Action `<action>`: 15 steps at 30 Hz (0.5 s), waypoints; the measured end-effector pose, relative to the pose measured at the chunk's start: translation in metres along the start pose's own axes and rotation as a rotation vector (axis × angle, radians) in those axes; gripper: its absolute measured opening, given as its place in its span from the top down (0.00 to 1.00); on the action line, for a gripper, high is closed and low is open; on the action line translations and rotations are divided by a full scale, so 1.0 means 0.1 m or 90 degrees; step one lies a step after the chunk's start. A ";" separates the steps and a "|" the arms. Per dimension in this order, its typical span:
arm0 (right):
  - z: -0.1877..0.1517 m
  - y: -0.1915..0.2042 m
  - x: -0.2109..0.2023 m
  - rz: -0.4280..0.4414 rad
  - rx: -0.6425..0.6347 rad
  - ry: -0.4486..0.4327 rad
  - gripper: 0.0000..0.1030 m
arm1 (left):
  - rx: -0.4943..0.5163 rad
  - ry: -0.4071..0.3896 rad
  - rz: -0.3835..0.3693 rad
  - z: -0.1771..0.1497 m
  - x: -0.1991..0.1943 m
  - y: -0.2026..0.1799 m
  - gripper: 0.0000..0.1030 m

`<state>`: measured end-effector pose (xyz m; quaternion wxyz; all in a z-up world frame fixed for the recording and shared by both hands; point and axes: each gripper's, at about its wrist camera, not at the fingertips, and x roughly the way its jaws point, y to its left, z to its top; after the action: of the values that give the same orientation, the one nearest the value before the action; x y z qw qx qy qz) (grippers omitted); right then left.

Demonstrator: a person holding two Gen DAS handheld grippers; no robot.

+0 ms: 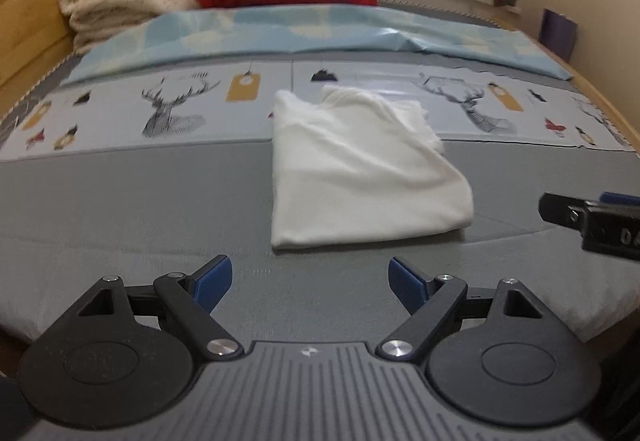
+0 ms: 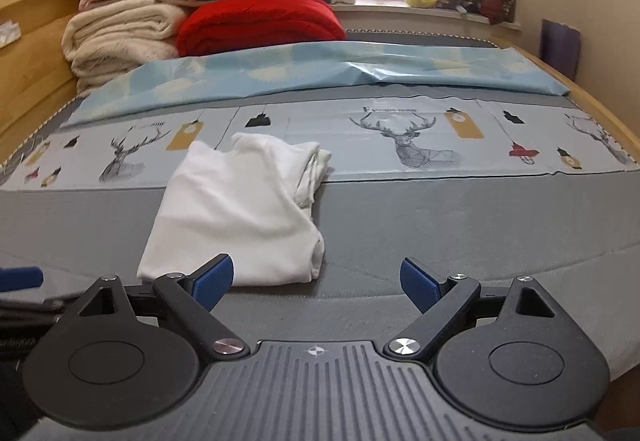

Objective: Fold small clothes

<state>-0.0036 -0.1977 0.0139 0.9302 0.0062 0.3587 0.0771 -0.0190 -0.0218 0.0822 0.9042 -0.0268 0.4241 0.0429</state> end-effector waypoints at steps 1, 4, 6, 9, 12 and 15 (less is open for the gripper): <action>0.00 0.01 0.02 0.000 -0.002 0.005 0.11 | -0.008 0.005 0.002 0.01 0.03 0.02 0.14; 0.00 0.03 0.10 0.002 0.000 0.024 0.11 | -0.024 0.009 0.004 0.02 0.08 0.06 0.14; -0.01 0.06 0.15 0.005 0.002 0.034 0.11 | -0.027 0.010 0.001 0.03 0.10 0.07 0.14; -0.01 0.10 0.21 0.012 -0.005 0.044 0.11 | -0.027 0.010 0.001 0.04 0.12 0.08 0.14; -0.02 0.15 0.24 0.019 -0.017 0.047 0.11 | -0.027 0.016 -0.002 0.04 0.14 0.09 0.14; -0.01 0.18 0.25 0.025 -0.021 0.046 0.11 | -0.028 0.019 -0.004 0.04 0.16 0.08 0.14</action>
<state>0.0111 -0.1767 -0.0022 0.9149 -0.0050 0.3907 0.1014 -0.0071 -0.0123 0.0724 0.8970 -0.0487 0.4366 0.0487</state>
